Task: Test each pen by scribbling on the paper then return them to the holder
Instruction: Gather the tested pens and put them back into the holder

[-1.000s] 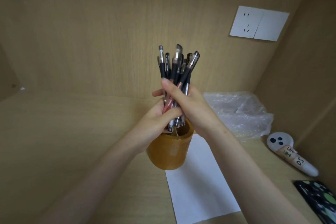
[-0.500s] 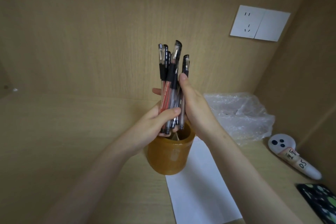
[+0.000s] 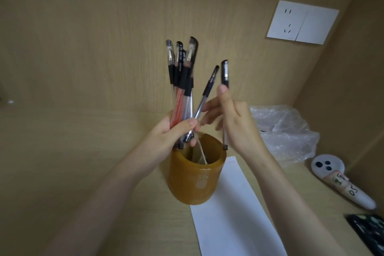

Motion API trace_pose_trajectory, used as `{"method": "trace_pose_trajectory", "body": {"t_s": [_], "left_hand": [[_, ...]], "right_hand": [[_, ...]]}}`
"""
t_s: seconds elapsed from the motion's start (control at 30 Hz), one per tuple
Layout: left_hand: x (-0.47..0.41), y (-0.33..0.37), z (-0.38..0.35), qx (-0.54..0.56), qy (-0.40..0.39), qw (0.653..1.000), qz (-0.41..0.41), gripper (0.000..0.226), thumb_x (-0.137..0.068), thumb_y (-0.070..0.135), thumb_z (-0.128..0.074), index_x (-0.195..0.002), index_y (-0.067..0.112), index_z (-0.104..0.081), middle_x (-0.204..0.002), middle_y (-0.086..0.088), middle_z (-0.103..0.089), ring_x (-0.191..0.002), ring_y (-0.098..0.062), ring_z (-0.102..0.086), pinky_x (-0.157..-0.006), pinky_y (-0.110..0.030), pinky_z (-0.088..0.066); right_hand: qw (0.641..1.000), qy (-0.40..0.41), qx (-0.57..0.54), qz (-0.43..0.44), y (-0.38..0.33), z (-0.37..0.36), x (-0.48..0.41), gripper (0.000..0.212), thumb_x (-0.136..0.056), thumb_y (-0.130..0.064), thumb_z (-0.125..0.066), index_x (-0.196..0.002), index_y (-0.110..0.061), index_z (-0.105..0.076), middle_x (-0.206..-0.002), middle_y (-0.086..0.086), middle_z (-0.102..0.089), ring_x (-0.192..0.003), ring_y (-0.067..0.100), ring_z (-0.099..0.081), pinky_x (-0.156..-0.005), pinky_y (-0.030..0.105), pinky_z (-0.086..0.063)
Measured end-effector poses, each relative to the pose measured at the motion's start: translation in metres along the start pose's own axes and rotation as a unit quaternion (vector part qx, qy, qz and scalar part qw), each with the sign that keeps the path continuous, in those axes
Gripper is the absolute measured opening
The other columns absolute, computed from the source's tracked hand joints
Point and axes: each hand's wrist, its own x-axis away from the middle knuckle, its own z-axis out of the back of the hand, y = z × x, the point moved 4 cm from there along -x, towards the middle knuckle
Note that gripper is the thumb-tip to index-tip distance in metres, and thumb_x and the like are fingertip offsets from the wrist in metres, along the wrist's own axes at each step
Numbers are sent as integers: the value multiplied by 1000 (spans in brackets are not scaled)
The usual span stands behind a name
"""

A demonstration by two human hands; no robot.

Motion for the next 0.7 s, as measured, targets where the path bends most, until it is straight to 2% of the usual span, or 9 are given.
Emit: {"method": "trace_pose_trajectory", "body": {"t_s": [0.1,0.17,0.23,0.33,0.43,0.5,0.6,0.7], "left_hand": [[-1,-1,9,3,30,1000,-3,28,-85,30,-48,-100,7,-53,-70,6,-60,-70,-8,-59,-60,-18,-48],[-1,-5,11,-9,40,999,-5,33,-83,32,-49,-103,6,-53,-72,6,-62,-73,-9,-60,-63,-18,-48],[-1,-7,10,4,47,999,-7,34,-82,31,-50,-104,5,-52,-72,4,-61,-68,-7,-59,-61,-17,-47],[0,-10,9,17,49,999,-11,34,-84,28,-50,-106,3,-50,-71,2,-58,-61,-6,-54,-55,-17,-45],[2,-15,12,20,60,998,-15,32,-88,28,-53,-109,3,-50,-73,3,-59,-64,-6,-56,-54,-17,-44],[4,-18,13,21,66,997,-14,40,-86,31,-56,-115,5,-51,-74,5,-61,-67,-6,-57,-55,-18,-45],[5,-18,12,16,72,997,-16,43,-86,33,-56,-116,4,-52,-74,7,-62,-67,-6,-57,-54,-19,-45],[6,-18,14,16,76,997,-18,30,-85,29,-55,-104,6,-57,-72,4,-60,-66,-9,-56,-53,-20,-45]], "right_hand": [[996,55,-64,-24,9,8,-2,54,-103,-40,-25,-71,-12,-59,-53,-5,-45,-49,5,-42,-51,15,-34],[994,37,-95,-42,14,5,-2,46,-103,-38,-28,-78,-11,-56,-53,-7,-39,-46,2,-37,-47,13,-31],[992,0,-118,-54,18,0,-1,39,-102,-36,-33,-87,-8,-56,-57,-4,-42,-45,3,-39,-45,14,-33],[993,-29,-95,-68,24,-2,1,30,-98,-34,-45,-87,-10,-59,-62,-2,-46,-46,4,-44,-45,16,-38],[996,-43,-55,-55,26,0,1,19,-95,-32,-54,-90,-15,-58,-63,-2,-51,-49,9,-49,-48,19,-43],[996,-53,-46,-52,28,-1,2,16,-94,-31,-56,-94,-15,-58,-64,-2,-53,-51,13,-49,-48,21,-45],[997,-35,-47,-43,24,-1,4,19,-93,-30,-58,-100,-13,-60,-61,-5,-54,-51,15,-49,-47,22,-44],[993,-2,-113,-30,9,4,-1,23,-94,-26,-56,-103,-5,-58,-61,-2,-53,-47,10,-47,-44,18,-40]]}}
